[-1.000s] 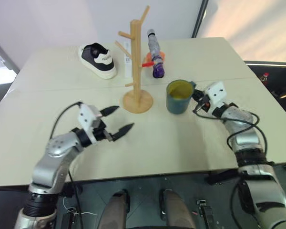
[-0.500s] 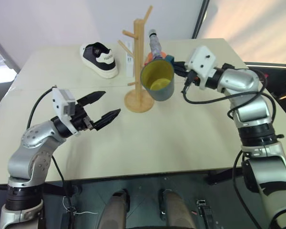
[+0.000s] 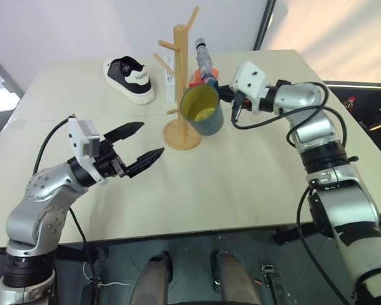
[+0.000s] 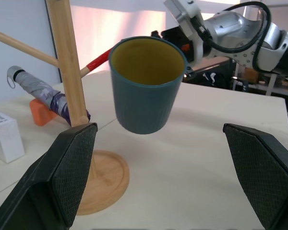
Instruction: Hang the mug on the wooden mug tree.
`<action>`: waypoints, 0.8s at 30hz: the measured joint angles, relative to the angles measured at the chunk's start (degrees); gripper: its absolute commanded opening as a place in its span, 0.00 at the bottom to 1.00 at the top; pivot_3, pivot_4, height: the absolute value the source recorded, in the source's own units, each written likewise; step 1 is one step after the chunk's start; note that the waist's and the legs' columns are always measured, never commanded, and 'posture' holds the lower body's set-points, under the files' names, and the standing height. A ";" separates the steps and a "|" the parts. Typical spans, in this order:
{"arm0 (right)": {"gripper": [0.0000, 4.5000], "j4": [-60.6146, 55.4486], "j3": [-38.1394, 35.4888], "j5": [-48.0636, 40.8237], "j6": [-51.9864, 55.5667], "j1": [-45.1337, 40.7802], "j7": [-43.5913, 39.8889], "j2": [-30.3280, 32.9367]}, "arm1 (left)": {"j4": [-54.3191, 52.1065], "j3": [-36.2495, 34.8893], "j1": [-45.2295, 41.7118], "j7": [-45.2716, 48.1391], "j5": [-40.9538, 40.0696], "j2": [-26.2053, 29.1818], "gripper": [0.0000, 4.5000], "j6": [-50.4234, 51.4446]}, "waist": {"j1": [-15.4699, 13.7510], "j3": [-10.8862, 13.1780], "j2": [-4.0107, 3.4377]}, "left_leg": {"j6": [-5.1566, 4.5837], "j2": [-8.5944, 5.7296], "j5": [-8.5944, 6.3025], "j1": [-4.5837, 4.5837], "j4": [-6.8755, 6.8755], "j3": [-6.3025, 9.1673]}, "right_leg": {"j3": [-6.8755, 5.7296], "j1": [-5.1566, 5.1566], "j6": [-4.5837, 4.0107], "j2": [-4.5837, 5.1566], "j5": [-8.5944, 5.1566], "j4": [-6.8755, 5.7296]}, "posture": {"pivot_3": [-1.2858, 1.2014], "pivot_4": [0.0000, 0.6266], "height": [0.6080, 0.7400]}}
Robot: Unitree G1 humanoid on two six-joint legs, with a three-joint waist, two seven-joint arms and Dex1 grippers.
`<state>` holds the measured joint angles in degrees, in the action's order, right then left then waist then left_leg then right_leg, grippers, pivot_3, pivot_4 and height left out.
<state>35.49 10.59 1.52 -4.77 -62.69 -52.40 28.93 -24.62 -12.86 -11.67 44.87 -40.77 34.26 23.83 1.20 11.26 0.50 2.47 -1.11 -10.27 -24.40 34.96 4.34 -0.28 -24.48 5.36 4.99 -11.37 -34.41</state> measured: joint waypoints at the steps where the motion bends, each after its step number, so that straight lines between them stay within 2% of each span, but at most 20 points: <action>1: 0.01 1.22 0.05 0.11 -0.29 -0.92 -0.01 -0.45 | 0.00 -0.04 0.00 -0.02 -0.04 0.09 1.00 0.07 | 0.03 0.00 -0.01 | 0.00 0.00 0.00 0.00 0.00 0.00 | 0.00 0.00 0.00 0.00 0.00 0.00 | 0.52 0.24 1.00; 13: 0.01 14.04 0.93 3.22 -4.48 -7.34 0.22 -4.57 | 0.00 -0.10 -0.35 -0.47 -1.00 0.16 1.00 0.50 | 0.04 0.01 -0.01 | 0.00 0.00 0.00 0.00 -0.01 0.00 | 0.00 -0.01 0.00 -0.01 0.01 -0.01 | 0.52 0.24 1.00; 14: 0.15 14.71 0.92 3.51 -4.68 -7.67 0.34 -4.85 | -0.01 -0.09 -0.34 -0.57 -1.00 0.16 1.00 0.49 | 0.04 0.01 -0.01 | 0.00 0.00 0.00 0.01 -0.01 0.00 | 0.00 -0.01 0.00 -0.02 0.01 -0.03 | 0.52 0.24 1.00; 15: 0.22 15.54 0.92 3.78 -5.00 -8.17 0.47 -5.16 | -0.01 -0.09 -0.34 -0.71 -0.99 0.16 1.00 0.49 | 0.05 0.01 -0.01 | 0.00 0.00 0.00 0.01 -0.02 0.00 | 0.00 -0.02 0.00 -0.02 0.01 -0.05 | 0.52 0.24 1.00; 19: 0.65 16.57 0.61 3.99 -6.09 -8.56 1.70 -5.28 | -0.06 -0.09 -0.30 -1.24 -0.99 0.16 1.00 0.49 | 0.07 0.01 -0.01 | 0.00 0.01 0.00 0.02 -0.02 0.01 | 0.00 -0.02 0.00 -0.03 0.01 -0.05 | 0.52 0.24 1.00; 24: 0.65 15.73 -0.21 3.97 -7.49 -8.12 3.28 -3.61 | -0.20 -0.09 -0.18 -2.41 -0.90 0.14 1.00 0.52 | -0.06 0.01 -0.02 | 0.00 0.01 0.00 0.01 -0.02 0.01 | 0.01 -0.02 0.00 -0.03 0.00 -0.05 | 0.52 0.24 1.00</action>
<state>51.22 10.38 5.48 -12.25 -70.81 -49.11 25.32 -24.82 -12.95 -11.84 42.45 -41.67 34.40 24.34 1.15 11.26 0.49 2.48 -1.10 -10.27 -24.39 34.95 4.35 -0.28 -24.50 5.36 4.96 -11.36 -34.46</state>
